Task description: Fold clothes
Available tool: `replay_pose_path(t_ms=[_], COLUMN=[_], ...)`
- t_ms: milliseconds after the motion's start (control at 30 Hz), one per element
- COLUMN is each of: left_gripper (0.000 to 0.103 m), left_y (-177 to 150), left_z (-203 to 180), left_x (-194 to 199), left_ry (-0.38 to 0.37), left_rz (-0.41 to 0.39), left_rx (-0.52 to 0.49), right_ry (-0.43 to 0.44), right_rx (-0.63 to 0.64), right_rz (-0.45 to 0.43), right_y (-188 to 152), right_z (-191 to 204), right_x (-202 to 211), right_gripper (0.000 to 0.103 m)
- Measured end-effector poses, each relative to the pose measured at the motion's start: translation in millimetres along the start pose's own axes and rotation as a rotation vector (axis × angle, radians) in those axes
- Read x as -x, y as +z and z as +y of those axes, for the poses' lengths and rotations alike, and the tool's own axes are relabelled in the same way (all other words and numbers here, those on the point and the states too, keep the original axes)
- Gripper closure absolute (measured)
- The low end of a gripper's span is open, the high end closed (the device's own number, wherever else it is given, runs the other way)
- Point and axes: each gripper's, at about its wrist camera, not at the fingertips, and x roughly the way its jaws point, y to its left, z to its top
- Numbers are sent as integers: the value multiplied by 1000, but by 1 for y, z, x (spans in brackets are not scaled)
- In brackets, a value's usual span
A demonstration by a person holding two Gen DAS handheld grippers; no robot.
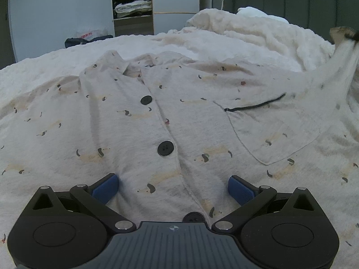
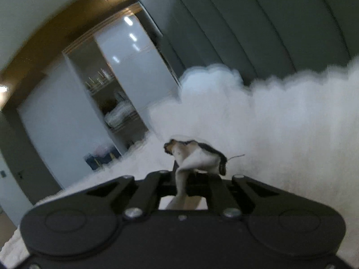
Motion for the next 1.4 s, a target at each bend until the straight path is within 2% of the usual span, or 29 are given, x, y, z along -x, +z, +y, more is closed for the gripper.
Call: replay_pose_path(t_ms=[67,133,167,200,267,333,400,433,467,533,567,667,767,800,833,867,933,1000,1100,1167,1200,1233,1333,1400], left_gripper=[0,0,0,0,0,0,0,0,0,0,0,0,0,0,0,0,0,0,0,0,0,0,0,0], left_y=[0,-1,-1,-1,0,0,1,2,3,6,8,14,20,21,23,25,30,37,38,28,23,19,-2,-23], left_z=[0,0,0,1,1,2,2,2,3,3,3,7,15,17,21,29,42,63,131,179,204,224,329,403], left_x=[1,1,1,1,0,0,0,1,1,4,6,14,19,21,23,29,42,64,122,143,151,152,168,183], left_ry=[1,1,2,1,1,1,-1,-2,-3,-10,-14,-53,-78,-83,-79,-66,-37,-17,15,27,33,69,283,407], left_rz=[-2,-4,-5,-5,-4,-3,1,3,5,7,8,-7,-26,-31,-42,-62,-91,-135,-246,-301,-323,-312,-238,-237], left_rx=[-1,0,-1,-1,-2,-2,0,0,1,3,5,21,60,75,93,123,169,235,418,505,539,548,596,670], right_ry=[-12,-118,-141,-203,-328,-364,-399,-417,-446,-515,-524,-446,-316,-277,-207,-175,-33,73,169,188,195,202,224,198], right_rx=[57,115,111,115,122,155,189,206,241,306,315,359,376,356,305,284,195,163,235,371,378,383,338,293], right_rz=[6,97,127,157,217,171,124,101,42,-49,-63,-76,-1,49,137,173,328,444,542,577,578,579,558,532], right_y=[5,-11,-15,-22,-36,-30,-23,-20,-16,1,3,14,1,-10,-33,-43,-96,-148,-195,-227,-228,-229,-224,-220], right_z=[2,-11,-18,-22,-32,-16,-1,7,15,31,35,78,137,157,184,193,228,254,272,278,278,277,264,247], right_x=[6,-5,-8,-10,-13,1,15,22,35,51,54,64,63,62,62,63,76,96,126,161,168,174,198,204], right_gripper=[101,99,92,88,88,81,67,54,41,39,39,36,35,35,35,35,35,35,35,35,35,35,35,35])
